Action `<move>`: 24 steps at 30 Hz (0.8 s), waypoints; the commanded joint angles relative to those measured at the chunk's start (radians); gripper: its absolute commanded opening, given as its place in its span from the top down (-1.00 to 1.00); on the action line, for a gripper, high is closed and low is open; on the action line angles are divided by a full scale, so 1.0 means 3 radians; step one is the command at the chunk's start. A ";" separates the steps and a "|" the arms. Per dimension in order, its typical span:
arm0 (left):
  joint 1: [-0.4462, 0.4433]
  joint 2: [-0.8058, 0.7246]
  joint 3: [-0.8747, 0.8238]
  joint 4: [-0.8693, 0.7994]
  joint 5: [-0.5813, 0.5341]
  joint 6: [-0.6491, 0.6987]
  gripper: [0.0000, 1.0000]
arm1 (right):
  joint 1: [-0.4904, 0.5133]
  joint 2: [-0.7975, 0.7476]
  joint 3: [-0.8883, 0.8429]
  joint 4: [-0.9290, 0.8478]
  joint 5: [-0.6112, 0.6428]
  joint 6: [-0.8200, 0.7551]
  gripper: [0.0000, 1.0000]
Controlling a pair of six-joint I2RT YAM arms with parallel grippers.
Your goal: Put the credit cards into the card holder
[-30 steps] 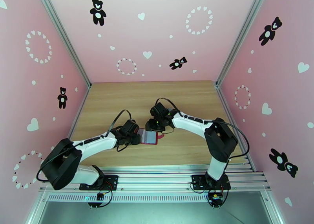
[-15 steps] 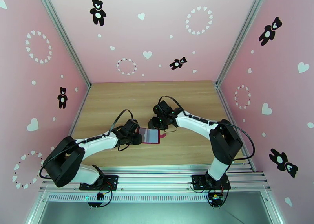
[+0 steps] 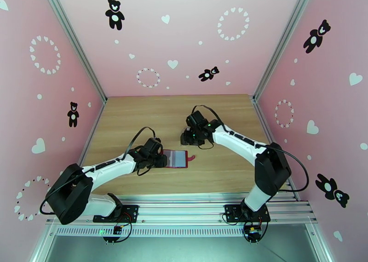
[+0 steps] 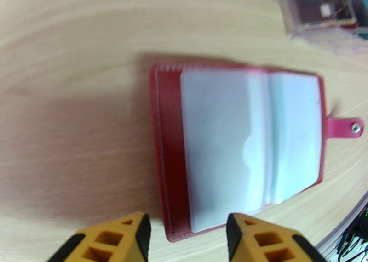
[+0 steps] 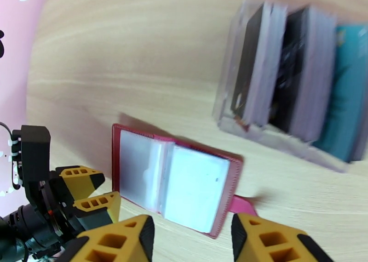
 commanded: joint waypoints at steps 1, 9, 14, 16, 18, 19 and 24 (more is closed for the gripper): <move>0.0069 -0.0100 0.0192 -0.0110 -0.0078 0.0095 -0.04 | -0.0046 -0.0158 0.0137 -0.0294 0.0237 -0.0173 -0.02; 0.0219 0.0106 0.0650 -0.0032 0.0154 0.0158 -0.12 | -0.0233 -0.0296 0.0143 -0.0380 0.0335 -0.0287 -0.04; 0.0326 0.0406 0.0975 0.0122 0.0390 0.0143 -0.19 | -0.0319 -0.0270 0.0177 -0.0422 0.0478 -0.0379 -0.05; 0.0357 0.0590 0.1130 0.0180 0.0467 0.0139 -0.21 | -0.0337 -0.0225 0.0216 -0.0455 0.0571 -0.0430 -0.06; 0.0373 0.0789 0.1271 0.0269 0.0563 0.0120 -0.26 | -0.0344 -0.0151 0.0281 -0.0507 0.0677 -0.0479 -0.06; 0.0377 0.0877 0.1332 0.0309 0.0609 0.0113 -0.28 | -0.0347 -0.0123 0.0300 -0.0523 0.0712 -0.0491 -0.06; 0.0376 0.1308 0.1610 0.0506 0.0760 0.0082 -0.37 | -0.0391 -0.0019 0.0371 -0.0532 0.0841 -0.0481 -0.07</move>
